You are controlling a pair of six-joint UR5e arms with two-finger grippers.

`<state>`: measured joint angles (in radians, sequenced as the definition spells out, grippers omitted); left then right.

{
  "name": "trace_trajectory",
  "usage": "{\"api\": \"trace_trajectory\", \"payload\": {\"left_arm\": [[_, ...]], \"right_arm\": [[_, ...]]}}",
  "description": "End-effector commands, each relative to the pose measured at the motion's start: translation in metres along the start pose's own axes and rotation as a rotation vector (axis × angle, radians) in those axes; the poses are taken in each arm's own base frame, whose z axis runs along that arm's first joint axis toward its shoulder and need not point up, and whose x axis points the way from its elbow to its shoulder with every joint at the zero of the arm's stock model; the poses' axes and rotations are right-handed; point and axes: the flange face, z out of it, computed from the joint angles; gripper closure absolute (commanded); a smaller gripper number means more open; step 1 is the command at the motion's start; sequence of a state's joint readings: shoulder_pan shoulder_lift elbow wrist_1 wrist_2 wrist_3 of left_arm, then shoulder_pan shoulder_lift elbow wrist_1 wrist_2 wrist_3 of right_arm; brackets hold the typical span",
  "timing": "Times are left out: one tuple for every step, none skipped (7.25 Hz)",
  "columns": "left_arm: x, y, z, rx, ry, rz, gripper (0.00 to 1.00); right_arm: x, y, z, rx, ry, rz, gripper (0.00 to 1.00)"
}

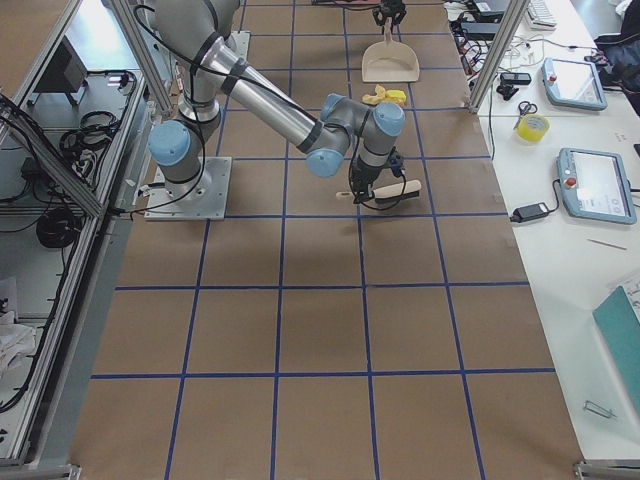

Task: Sweep and dump trash into bin
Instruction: 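Lift the white brush with the right gripper and carry it toward the food items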

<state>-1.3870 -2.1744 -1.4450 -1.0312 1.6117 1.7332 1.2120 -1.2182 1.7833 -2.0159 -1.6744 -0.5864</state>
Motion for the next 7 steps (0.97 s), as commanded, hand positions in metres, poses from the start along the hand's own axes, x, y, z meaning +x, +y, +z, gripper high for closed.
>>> {"api": "trace_trajectory", "payload": {"left_arm": [[0.0,-0.001,-0.003,-0.003,-0.004,-0.003,1.0],[0.0,-0.004,-0.007,-0.012,-0.007,0.003,1.0],[0.001,-0.006,-0.009,-0.014,-0.01,0.007,1.0],[0.001,-0.007,-0.01,-0.016,-0.007,0.009,1.0],[0.002,-0.009,-0.009,-0.019,-0.005,0.012,1.0],[0.002,-0.009,-0.009,-0.019,-0.005,0.012,1.0],[0.001,-0.009,-0.009,-0.019,-0.005,0.01,1.0]], "right_arm": [[-0.008,-0.009,-0.008,0.016,-0.001,0.063,1.0],[-0.041,-0.02,-0.011,0.016,0.007,0.112,1.0],[-0.079,-0.03,-0.012,0.013,0.014,0.128,1.0],[-0.113,-0.032,-0.013,-0.013,0.008,0.184,1.0],[-0.151,-0.035,-0.013,-0.029,-0.003,0.191,1.0],[-0.185,-0.038,-0.013,-0.028,-0.008,0.235,1.0],[-0.221,-0.041,-0.009,-0.032,-0.032,0.274,1.0]]}}
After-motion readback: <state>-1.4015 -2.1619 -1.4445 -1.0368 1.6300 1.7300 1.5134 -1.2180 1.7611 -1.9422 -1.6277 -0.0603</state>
